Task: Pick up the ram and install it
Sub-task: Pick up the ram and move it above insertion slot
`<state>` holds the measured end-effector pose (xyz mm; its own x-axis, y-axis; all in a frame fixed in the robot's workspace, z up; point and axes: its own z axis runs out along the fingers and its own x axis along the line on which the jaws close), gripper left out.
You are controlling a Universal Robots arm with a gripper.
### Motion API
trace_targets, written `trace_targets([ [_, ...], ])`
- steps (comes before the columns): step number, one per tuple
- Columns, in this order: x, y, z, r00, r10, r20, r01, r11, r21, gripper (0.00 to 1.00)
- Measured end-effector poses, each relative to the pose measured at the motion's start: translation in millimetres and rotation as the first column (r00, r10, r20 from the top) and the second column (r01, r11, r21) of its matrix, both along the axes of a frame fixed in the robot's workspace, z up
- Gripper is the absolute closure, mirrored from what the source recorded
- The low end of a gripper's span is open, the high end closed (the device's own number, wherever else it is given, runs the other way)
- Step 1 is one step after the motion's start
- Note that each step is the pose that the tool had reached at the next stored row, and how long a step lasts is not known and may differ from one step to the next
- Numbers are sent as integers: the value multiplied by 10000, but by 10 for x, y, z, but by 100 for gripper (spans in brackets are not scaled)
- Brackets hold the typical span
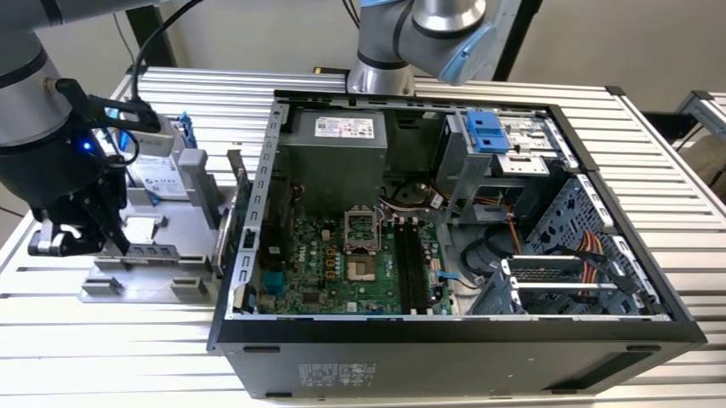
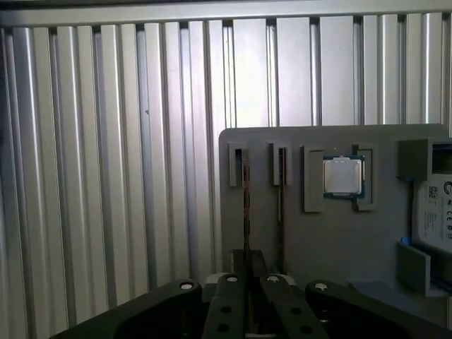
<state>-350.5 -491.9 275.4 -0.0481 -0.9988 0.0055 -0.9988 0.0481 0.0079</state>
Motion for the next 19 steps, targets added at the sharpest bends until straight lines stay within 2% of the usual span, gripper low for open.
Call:
trace_targets([
  [19, 0, 0, 135, 10000, 0, 0, 0, 10000, 0, 100],
])
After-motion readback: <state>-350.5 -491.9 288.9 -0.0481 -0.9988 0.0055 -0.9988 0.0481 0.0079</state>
